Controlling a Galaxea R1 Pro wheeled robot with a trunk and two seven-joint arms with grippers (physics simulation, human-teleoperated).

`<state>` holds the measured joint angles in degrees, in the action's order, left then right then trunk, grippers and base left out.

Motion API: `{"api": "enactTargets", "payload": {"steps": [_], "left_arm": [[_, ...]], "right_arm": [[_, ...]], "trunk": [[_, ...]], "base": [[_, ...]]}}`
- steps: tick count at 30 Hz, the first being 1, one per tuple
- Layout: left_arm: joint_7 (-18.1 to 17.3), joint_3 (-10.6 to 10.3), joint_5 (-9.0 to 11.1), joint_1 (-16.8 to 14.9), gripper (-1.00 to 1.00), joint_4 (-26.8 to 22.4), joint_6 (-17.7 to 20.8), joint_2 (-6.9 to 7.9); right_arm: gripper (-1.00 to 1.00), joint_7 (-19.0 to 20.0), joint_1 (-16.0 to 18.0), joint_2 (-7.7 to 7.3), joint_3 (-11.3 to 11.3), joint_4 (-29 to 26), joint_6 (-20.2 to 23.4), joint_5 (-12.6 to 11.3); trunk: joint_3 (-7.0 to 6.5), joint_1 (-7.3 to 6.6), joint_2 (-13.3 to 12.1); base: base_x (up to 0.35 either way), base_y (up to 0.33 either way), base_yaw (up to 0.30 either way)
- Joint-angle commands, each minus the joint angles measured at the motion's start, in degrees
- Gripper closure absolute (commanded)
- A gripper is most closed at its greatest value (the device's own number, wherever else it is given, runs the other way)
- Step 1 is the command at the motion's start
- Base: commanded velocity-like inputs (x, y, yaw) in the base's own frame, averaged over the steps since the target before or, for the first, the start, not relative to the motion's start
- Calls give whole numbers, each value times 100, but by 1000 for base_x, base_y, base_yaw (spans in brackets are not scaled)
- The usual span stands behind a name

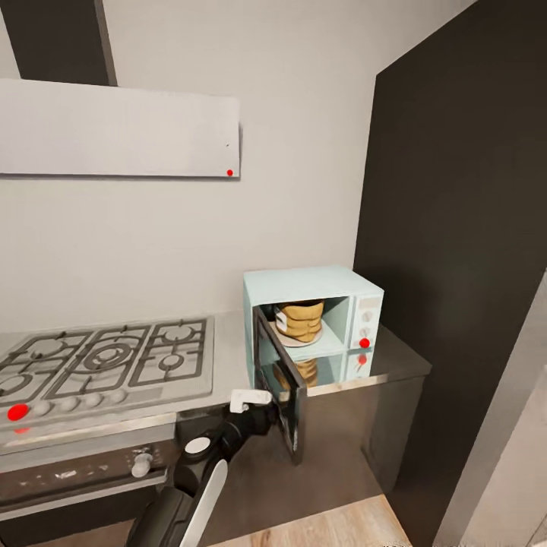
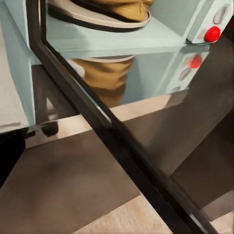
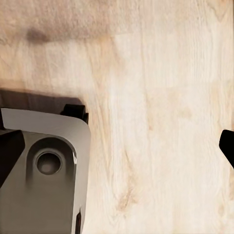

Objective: In the kitchen, take the popcorn bag from the countertop, put it into the microwave, and heat it until the popcorn is cooked so the cooked popcorn ends up inside the bag.

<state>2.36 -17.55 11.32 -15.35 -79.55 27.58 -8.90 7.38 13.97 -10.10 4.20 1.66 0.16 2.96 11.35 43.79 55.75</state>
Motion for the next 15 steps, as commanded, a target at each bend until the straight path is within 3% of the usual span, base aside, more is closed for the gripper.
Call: {"api": "enactTargets", "payload": {"steps": [1, 10, 15], "left_arm": [[15, -3, 73, -3, -100, -7, 24, -3], [106, 6, 57, -3, -100, -7, -40, -34], [489, 23, 62, -3, -100, -7, -57, -50]], "right_arm": [[-100, 15, 9, -1, 39, 10, 2, 30], [-100, 14, 9, 2, 37, 10, 2, 28], [-100, 9, 9, 7, 37, 10, 2, 14]], "trunk": [[3, 1, 6], [-45, 1, 6], [-71, 1, 6]], "base": [[0, 0, -192], [0, 0, -192], [0, 0, -193]]}}
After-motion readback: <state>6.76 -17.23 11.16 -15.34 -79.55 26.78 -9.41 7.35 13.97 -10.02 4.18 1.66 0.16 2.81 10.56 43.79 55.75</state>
